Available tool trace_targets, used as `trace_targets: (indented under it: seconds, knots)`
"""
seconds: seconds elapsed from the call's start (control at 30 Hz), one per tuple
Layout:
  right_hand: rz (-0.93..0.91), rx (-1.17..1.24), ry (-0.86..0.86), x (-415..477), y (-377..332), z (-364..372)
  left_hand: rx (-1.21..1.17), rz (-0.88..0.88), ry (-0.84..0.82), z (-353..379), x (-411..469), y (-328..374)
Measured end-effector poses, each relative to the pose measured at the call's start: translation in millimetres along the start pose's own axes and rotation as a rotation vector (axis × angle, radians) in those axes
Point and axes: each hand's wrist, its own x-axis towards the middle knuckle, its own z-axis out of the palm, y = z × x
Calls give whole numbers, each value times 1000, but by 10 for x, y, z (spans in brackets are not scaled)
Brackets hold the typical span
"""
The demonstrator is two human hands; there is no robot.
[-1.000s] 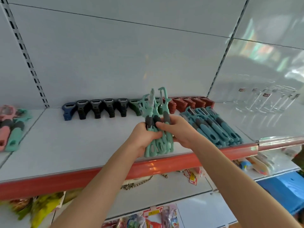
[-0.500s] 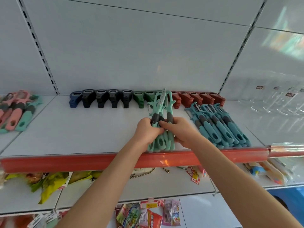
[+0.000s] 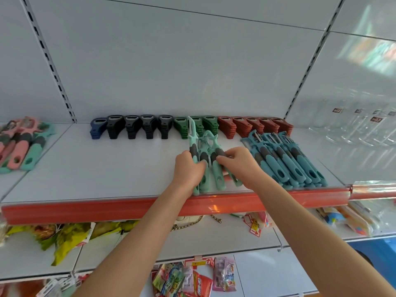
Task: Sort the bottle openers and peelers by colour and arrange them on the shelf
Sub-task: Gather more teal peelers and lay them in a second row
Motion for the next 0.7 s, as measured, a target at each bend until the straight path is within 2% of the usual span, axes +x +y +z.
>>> trace_targets:
  seconds: [0.17,0.33,0.5,0.7]
  knots:
    - [-92,-124,100,-17,18,20,71,53,-12,-4,-5,19]
    - [-93,-142,178,-23,96,-18,151,81,-123,-44,-29,91]
    - [-88,-259,119,-49,128,-111,359,218,-254,-291,-23,11]
    - [-122,-372,32,-67,119,-179,323,262,-368,-472,-58,-49]
